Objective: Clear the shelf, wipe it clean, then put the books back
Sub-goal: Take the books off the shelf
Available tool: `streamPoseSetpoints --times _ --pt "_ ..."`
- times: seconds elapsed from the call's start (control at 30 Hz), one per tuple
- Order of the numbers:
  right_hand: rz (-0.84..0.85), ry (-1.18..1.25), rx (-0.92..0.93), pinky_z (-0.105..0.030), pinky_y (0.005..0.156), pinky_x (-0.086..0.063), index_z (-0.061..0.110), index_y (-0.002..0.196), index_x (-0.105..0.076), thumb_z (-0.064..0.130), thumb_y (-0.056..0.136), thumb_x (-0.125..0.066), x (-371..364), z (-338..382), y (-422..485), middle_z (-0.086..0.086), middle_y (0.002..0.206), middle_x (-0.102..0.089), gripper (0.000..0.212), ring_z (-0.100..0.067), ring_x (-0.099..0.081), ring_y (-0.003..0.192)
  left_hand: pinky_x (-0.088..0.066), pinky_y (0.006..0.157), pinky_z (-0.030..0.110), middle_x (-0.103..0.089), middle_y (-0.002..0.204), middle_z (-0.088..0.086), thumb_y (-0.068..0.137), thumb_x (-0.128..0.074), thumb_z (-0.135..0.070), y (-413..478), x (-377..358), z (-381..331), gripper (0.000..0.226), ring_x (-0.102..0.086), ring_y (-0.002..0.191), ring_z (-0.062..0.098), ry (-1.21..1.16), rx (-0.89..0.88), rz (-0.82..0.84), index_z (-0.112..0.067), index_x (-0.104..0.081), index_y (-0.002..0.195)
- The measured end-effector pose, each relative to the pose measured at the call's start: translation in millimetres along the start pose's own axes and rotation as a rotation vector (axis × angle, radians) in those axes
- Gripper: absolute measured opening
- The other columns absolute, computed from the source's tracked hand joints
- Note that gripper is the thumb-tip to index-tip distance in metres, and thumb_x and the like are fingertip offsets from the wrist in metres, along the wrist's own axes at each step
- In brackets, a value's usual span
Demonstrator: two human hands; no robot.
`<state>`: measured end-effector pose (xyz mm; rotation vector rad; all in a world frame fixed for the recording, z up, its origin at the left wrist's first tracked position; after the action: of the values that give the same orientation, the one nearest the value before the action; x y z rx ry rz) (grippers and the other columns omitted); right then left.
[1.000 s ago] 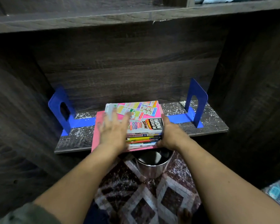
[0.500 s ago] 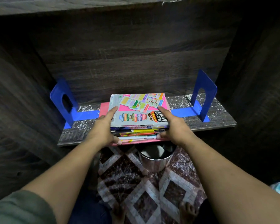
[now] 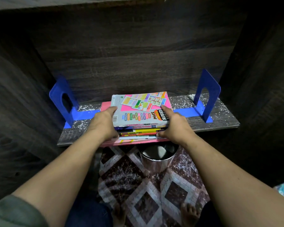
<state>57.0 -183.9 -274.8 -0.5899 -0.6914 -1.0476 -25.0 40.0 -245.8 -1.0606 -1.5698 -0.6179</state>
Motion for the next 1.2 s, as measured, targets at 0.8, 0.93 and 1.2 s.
streamPoseSetpoints --times 0.8,0.93,1.2 --pt "-0.193 0.27 0.04 -0.019 0.088 -0.044 0.035 0.136 -0.052 0.025 0.077 -0.082 6 0 11 0.005 0.123 -0.062 0.067 -0.012 -0.058 0.106 -0.049 0.096 0.034 -0.067 0.115 -0.001 0.071 -0.085 -0.026 8 -2 8 0.079 -0.063 0.105 0.022 -0.475 0.097 -0.043 -0.033 -0.044 0.139" --pt "-0.13 0.3 0.008 -0.031 0.09 -0.054 0.044 0.134 -0.048 0.022 0.071 -0.086 0 1 10 0.001 0.125 -0.059 0.077 -0.011 -0.069 0.089 -0.048 0.099 0.036 -0.065 0.119 -0.003 0.073 -0.083 -0.02 12 -6 9 0.082 -0.062 0.107 0.018 -0.562 0.109 -0.005 -0.03 -0.04 0.141" --pt "-0.353 0.106 0.063 -0.032 0.088 -0.047 0.033 0.132 -0.056 0.01 0.08 -0.07 3 21 -5 -0.01 0.112 -0.055 0.059 -0.029 -0.057 0.101 -0.047 0.091 0.032 -0.06 0.119 0.005 0.061 -0.09 -0.028 6 -1 2 0.078 -0.056 0.112 0.026 -0.384 0.139 -0.251 -0.024 -0.045 0.125"
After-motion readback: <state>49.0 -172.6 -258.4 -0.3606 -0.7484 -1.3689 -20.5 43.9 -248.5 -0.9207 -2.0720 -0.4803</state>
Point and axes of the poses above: each hand's wrist, its own y-axis towards the middle knuckle, its own x-axis out of the back of the hand, z = x × y, the point moved 2 cm from there along y, towards the middle knuckle
